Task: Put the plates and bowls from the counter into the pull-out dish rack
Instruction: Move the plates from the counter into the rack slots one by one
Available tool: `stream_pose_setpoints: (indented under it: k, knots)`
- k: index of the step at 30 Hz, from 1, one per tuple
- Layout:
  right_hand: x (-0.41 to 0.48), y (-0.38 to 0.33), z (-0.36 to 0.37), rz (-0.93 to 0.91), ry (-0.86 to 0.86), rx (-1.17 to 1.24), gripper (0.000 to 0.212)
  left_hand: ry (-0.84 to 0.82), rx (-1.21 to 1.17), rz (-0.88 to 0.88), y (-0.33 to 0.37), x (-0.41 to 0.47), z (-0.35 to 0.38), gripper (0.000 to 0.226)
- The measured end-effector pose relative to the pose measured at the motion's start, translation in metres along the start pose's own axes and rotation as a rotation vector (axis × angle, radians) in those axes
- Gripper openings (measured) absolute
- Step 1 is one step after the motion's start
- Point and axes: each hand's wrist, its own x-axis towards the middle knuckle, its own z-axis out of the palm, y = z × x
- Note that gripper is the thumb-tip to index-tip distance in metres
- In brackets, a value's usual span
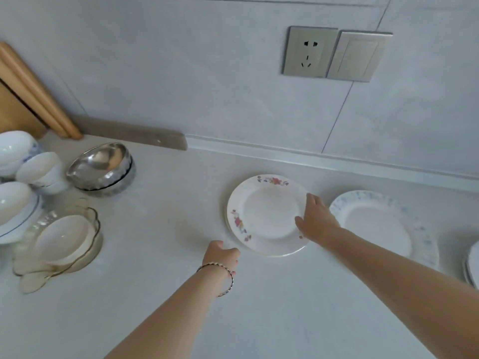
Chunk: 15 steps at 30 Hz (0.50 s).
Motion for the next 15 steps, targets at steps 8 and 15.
stream_pose_setpoints:
  k: [8,15]
  knots:
    - [0.078,0.005,0.019,0.213,-0.07,0.119,0.051,0.064,-0.076,-0.014,0.012,0.05,0.036,0.029]
    - [0.075,0.003,0.026,0.294,-0.09,0.232,0.055,0.072,-0.175,-0.103,0.015,0.052,0.025,0.041]
